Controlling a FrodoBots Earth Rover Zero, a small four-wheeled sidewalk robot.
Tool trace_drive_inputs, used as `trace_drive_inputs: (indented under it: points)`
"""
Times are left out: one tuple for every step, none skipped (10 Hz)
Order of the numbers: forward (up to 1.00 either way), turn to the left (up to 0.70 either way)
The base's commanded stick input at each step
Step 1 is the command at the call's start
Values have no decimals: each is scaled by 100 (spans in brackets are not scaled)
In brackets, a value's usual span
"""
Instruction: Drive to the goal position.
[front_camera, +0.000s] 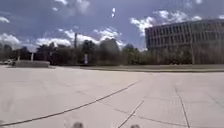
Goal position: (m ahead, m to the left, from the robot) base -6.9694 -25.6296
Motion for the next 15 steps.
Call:
trace_drive_inputs:
  points:
    - [70, -31]
    - [70, -31]
    - [70, -31]
    - [70, -31]
    - [70, -31]
    - [70, -31]
    - [70, -31]
    - [70, -31]
    - [70, -31]
    - [70, -31]
    - [70, -31]
    - [70, -31]
    - [70, -31]
    - [70, -31]
    - [70, -31]
